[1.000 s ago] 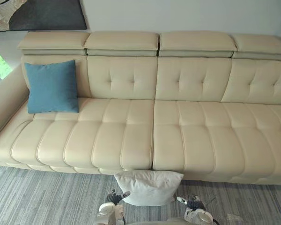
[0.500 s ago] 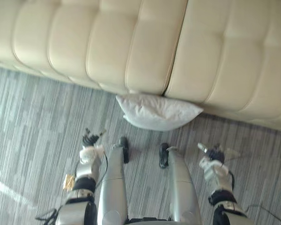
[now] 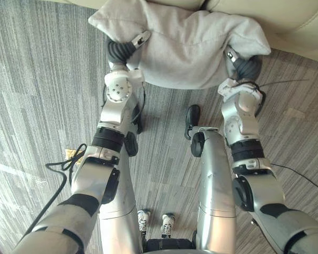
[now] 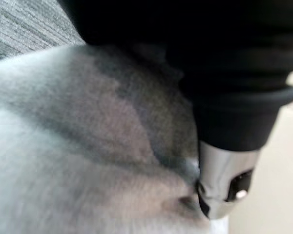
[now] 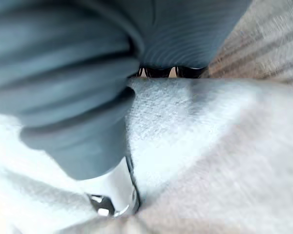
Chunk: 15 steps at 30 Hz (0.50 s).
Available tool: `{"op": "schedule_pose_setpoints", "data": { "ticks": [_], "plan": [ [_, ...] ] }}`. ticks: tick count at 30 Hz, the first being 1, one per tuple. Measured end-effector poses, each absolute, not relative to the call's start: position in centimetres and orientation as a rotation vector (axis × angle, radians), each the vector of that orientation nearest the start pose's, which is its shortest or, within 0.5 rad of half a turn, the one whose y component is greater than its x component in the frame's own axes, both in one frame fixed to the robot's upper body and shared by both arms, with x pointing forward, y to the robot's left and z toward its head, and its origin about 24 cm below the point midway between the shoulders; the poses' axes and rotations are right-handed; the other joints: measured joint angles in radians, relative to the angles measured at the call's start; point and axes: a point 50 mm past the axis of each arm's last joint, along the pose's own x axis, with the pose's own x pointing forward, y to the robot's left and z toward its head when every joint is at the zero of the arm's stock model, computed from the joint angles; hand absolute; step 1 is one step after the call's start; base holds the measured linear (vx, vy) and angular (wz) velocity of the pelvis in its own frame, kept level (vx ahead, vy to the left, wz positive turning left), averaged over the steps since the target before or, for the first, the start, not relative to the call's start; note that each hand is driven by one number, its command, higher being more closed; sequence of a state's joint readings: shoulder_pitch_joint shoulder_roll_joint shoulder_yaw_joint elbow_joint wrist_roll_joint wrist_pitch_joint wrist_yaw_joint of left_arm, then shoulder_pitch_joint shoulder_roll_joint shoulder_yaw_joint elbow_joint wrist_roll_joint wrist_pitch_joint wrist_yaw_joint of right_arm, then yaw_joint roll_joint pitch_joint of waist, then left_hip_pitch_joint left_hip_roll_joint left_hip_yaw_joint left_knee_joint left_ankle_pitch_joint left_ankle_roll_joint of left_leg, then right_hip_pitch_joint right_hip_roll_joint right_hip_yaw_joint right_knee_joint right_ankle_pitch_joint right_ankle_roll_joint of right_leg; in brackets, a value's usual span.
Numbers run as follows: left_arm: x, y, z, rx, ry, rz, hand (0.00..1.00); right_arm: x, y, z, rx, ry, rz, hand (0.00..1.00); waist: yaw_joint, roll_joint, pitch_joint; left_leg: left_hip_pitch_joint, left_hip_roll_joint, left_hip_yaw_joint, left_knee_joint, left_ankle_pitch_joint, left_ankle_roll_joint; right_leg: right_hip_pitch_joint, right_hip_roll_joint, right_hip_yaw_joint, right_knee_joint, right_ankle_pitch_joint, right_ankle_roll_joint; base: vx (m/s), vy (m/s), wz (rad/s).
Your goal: Pick up cushions and gather them together orderly.
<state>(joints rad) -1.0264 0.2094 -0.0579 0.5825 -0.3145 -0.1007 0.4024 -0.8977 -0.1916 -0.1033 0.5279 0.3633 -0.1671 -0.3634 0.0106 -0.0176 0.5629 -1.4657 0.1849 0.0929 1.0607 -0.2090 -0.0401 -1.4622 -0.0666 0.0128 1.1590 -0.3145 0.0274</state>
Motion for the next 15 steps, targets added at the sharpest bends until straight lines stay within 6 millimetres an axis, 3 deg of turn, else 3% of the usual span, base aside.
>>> {"op": "schedule_pose_setpoints", "data": {
  "ticks": [7, 10, 15],
  "plan": [
    [39.2, 13.5, 23.8, -0.164, -0.442, 0.192, 1.00, 38.0, -16.2, 19.9, 0.322, -0.414, -0.261, 1.00, -0.008, 0.000, -0.003, 0.122, 0.004, 0.007, -0.103, 0.038, -0.006, 0.119, 0.009, -0.011, -0.104, 0.041, -0.008, -0.02, 0.013, -0.06],
    [38.6, 13.3, 22.7, -0.162, -0.438, 0.180, 1.00, 37.2, -16.1, 19.0, 0.329, -0.416, -0.255, 1.00, -0.011, 0.000, -0.005, 0.227, 0.004, 0.007, -0.185, 0.055, -0.016, 0.226, 0.011, -0.026, -0.184, 0.051, -0.010, 0.02, -0.010, -0.04],
    [37.0, 12.0, 19.1, -0.184, -0.394, 0.133, 1.00, 35.4, -16.7, 16.3, 0.340, -0.384, -0.278, 1.00, -0.011, -0.002, -0.009, 0.487, -0.006, 0.011, -0.332, 0.079, -0.036, 0.482, 0.014, -0.046, -0.319, 0.068, -0.029, 0.09, -0.034, 0.03]
  ]
}}
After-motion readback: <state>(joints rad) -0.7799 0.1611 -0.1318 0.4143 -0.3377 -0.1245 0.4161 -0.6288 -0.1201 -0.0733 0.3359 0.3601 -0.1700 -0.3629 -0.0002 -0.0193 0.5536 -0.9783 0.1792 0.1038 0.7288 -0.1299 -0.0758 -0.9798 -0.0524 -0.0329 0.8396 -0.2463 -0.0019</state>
